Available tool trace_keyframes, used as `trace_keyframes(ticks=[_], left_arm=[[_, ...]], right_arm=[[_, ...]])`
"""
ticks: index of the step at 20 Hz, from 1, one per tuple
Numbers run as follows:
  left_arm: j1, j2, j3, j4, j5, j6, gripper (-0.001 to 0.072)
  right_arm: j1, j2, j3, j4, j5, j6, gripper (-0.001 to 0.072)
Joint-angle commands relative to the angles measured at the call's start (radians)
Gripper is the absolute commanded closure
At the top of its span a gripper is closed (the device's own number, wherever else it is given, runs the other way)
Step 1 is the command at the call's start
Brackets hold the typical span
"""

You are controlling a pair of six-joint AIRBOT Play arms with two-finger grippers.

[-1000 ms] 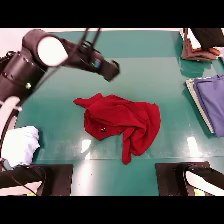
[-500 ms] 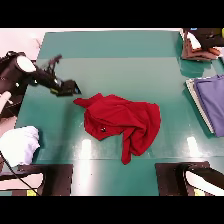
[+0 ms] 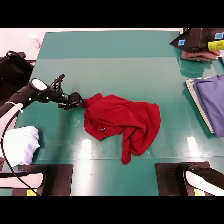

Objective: Fold the shirts.

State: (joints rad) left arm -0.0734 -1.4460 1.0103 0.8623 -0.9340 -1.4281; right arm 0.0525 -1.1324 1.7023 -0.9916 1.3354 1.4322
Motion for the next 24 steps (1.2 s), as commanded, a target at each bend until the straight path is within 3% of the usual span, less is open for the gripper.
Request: trace_keyframes(ticks=[1,2,3,6,11,13,16,19,21,22,23,24], left_arm=[[-0.023,-0.027,-0.006,-0.12,0.122,0.02,0.0106],[-0.026,-0.027,-0.001,-0.135,0.152,0.026,0.0108],[-0.027,-0.027,0.008,-0.137,0.173,0.023,0.0185],[-0.026,-0.026,0.051,-0.134,0.191,0.03,0.068],[-0.027,0.006,0.183,0.008,0.117,0.033,0.0688],[-0.026,0.013,0.208,0.046,0.098,0.032,0.0688],[-0.027,0.016,0.232,0.048,0.062,0.034,0.0688],[-0.027,0.031,0.243,0.06,0.05,0.034,0.0688],[-0.027,0.044,0.244,0.068,0.043,0.033,0.0688],[-0.027,0.052,0.244,0.076,0.039,0.032,0.0688],[-0.026,0.062,0.244,0.084,0.034,0.032,0.0687],[-0.026,0.075,0.244,0.097,0.032,0.031,0.0688]], right_arm=[[0.0,0.0,-0.04,0.005,0.005,0.0,0.0322],[0.0,0.0,-0.055,0.004,0.013,0.0,0.032],[-0.002,0.0,-0.076,-0.002,0.03,0.0,0.032],[-0.042,0.021,-0.195,-0.008,0.085,0.0,0.032],[-0.254,0.173,-0.673,-0.198,0.082,0.048,0.032],[-0.343,0.191,-0.887,-0.138,0.054,0.021,0.017],[-0.352,0.143,-1.107,0.008,-0.112,-0.031,0.017],[-0.232,0.019,-1.16,0.116,-0.29,-0.05,0.0172],[-0.131,-0.067,-1.131,0.145,-0.386,-0.05,0.0213],[-0.089,-0.103,-1.103,0.15,-0.418,-0.05,0.0276],[-0.053,-0.14,-1.069,0.154,-0.439,-0.05,0.0346],[-0.027,-0.167,-1.036,0.15,-0.445,-0.05,0.0493]])
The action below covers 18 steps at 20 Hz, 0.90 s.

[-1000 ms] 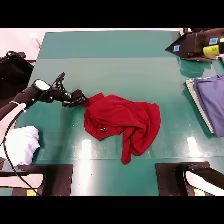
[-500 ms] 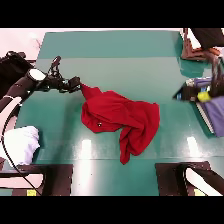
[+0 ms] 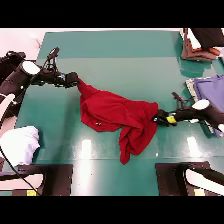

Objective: Fold the shirts.

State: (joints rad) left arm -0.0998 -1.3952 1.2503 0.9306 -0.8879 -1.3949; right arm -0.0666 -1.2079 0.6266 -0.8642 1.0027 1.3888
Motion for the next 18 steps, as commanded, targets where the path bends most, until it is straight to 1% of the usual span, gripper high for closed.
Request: trace_keyframes(ticks=[1,2,3,4,6,7,9,11,13,15,18], left_arm=[[0.0,0.045,0.004,0.05,-0.012,-0.003,0.0687],[0.0,0.076,0.013,0.095,-0.012,-0.019,0.0687],[0.004,0.112,0.038,0.152,-0.016,-0.044,0.0688],[0.021,0.164,0.082,0.198,-0.025,-0.059,0.0688],[0.071,0.285,0.219,0.239,-0.037,-0.063,0.0688],[0.097,0.344,0.309,0.253,-0.046,-0.062,0.0688],[0.122,0.441,0.527,0.282,-0.073,-0.029,0.0688],[0.121,0.509,0.751,0.297,-0.091,-0.011,0.0688],[0.121,0.542,0.917,0.297,-0.085,-0.01,0.0688],[0.121,0.546,1.012,0.296,-0.063,-0.002,0.0689],[0.121,0.546,1.023,0.296,0.011,0.008,0.0689]], right_arm=[[0.11,-0.111,0.078,0.023,-0.105,-0.013,0.0665],[0.116,-0.113,0.115,0.022,-0.083,-0.024,0.0694],[0.114,-0.089,0.161,0.021,-0.052,-0.051,0.0694],[0.114,-0.035,0.216,-0.016,-0.026,-0.058,0.0694],[0.103,0.121,0.351,-0.132,0.036,-0.047,0.0695],[0.093,0.211,0.424,-0.171,0.063,-0.029,0.0695],[0.055,0.387,0.584,-0.233,0.098,0.034,0.0695],[-0.005,0.508,0.744,-0.238,0.155,0.045,0.0695],[-0.071,0.573,0.883,-0.238,0.237,0.068,0.0695],[-0.141,0.599,0.979,-0.236,0.298,0.092,0.0695],[-0.255,0.58,1.105,-0.234,0.41,0.104,0.0695]])
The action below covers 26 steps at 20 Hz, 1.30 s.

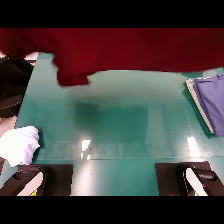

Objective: Fold the shirts.

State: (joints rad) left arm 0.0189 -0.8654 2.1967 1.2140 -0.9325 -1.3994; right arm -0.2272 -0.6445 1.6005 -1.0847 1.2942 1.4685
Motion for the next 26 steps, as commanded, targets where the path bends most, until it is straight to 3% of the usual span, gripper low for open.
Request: trace_keyframes(ticks=[1,6,10,14,19,20,21,22,26], left_arm=[[0.003,0.011,0.077,0.012,0.059,0.013,0.0689],[0.003,-0.101,0.032,0.008,0.021,0.011,0.0689],[0.003,-0.247,-0.248,-0.007,-0.004,-0.017,0.0688],[0.003,-0.525,-0.354,-0.013,-0.13,-0.014,0.0688],[0.004,-0.717,-0.354,-0.008,-0.143,-0.015,0.0686],[0.006,-0.718,-0.354,0.001,-0.142,-0.017,0.0662],[0.011,-0.711,-0.353,0.005,-0.145,-0.019,0.0338],[0.023,-0.702,-0.35,0.013,-0.162,-0.056,0.0089],[0.091,-0.621,-0.357,0.021,-0.353,-0.109,0.0117]], right_arm=[[-0.129,-0.004,0.175,-0.007,0.164,0.024,0.0695],[-0.214,-0.189,0.325,0.091,0.309,0.063,0.0695],[-0.074,-0.359,0.185,0.024,0.298,0.12,0.0695],[0.126,-0.533,-0.042,-0.182,0.184,0.156,0.0695],[0.202,-0.762,-0.056,-0.107,0.024,0.163,0.0693],[0.203,-0.798,-0.025,-0.085,0.014,0.162,0.0623],[0.203,-0.826,0.01,-0.077,0.023,0.162,0.0337],[0.202,-0.849,0.053,-0.074,0.046,0.162,0.022],[0.203,-0.813,0.116,-0.083,0.095,0.118,0.0222]])
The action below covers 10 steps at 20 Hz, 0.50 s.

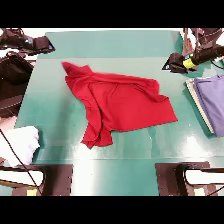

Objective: Fold the shirts.

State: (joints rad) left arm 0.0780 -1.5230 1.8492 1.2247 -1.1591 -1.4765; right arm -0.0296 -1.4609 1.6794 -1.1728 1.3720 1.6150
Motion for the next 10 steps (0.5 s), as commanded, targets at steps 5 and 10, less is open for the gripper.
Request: trace_keyframes(ticks=[5,10], left_arm=[[-0.09,0.354,-0.431,0.029,-0.114,0.022,0.0296],[-0.417,0.561,-0.871,0.027,-0.054,-0.059,0.0087]], right_arm=[[0.0,0.206,-0.158,-0.027,-0.023,-0.045,0.0225],[0.0,0.343,-0.344,-0.025,-0.099,-0.045,0.0232]])
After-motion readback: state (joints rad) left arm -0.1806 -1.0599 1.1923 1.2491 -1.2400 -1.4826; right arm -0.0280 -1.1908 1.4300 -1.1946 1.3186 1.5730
